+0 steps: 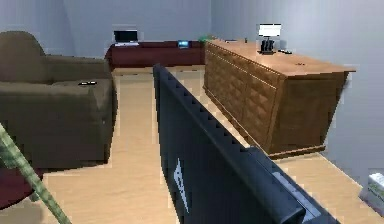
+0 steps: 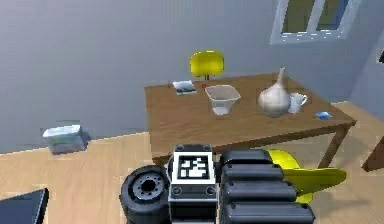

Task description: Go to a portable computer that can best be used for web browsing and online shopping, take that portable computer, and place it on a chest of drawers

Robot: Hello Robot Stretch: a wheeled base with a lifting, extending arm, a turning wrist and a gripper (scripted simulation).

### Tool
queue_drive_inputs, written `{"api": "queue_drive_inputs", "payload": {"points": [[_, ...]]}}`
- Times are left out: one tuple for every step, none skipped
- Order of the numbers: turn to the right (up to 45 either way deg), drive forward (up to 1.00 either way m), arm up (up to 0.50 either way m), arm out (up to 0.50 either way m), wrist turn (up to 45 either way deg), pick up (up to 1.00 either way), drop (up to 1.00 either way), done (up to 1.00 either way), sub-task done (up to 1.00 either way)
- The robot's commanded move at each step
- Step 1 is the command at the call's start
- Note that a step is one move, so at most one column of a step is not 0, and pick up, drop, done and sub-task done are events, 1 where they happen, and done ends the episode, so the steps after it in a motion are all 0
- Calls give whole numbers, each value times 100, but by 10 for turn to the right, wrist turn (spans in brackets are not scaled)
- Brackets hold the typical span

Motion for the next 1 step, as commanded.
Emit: {"api": "queue_drive_inputs", "payload": {"points": [[0,100,0,0,0,0,0,0,0]]}}
